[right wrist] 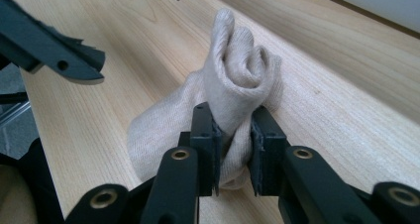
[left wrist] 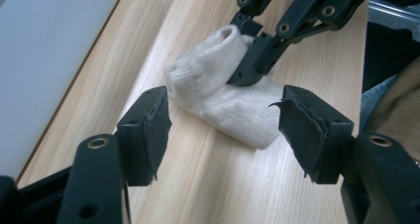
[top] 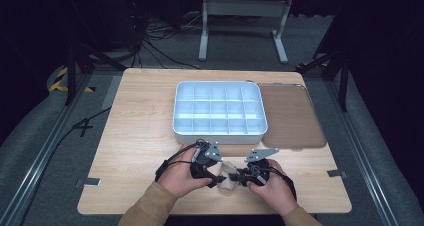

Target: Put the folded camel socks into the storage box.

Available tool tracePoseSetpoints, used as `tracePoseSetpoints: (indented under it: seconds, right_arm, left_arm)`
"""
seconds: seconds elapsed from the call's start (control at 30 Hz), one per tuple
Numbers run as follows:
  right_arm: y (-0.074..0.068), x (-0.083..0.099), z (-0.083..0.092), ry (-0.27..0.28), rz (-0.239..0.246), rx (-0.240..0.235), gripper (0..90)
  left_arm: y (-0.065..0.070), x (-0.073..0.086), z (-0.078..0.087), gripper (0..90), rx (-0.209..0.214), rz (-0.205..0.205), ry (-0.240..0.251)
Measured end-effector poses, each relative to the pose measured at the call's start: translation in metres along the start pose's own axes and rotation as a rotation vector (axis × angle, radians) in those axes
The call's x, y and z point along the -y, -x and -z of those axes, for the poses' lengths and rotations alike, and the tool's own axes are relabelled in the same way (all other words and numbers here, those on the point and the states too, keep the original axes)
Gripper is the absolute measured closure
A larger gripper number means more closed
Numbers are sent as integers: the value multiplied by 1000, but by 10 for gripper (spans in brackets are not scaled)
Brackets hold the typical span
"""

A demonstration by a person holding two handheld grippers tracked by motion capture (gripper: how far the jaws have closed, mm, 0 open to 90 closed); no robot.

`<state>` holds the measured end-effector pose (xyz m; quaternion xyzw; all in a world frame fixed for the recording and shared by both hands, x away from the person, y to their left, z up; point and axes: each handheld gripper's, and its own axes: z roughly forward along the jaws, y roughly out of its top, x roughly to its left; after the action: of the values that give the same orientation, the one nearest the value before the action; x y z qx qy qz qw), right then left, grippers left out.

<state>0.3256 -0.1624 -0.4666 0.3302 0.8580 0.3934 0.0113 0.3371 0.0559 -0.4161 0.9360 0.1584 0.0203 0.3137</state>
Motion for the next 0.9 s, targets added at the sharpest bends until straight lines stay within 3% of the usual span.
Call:
tracePoseSetpoints:
  seconds: [0.43, 0.9]
  right_arm:
    - [-5, -9, 12, 11, 22, -16, 765]
    - [0, -29, 29, -4, 59, 5, 762]
  left_arm:
    - [-9, 10, 20, 372, -26, 42, -1]
    - [-16, 17, 35, 358, -52, 68, 1]
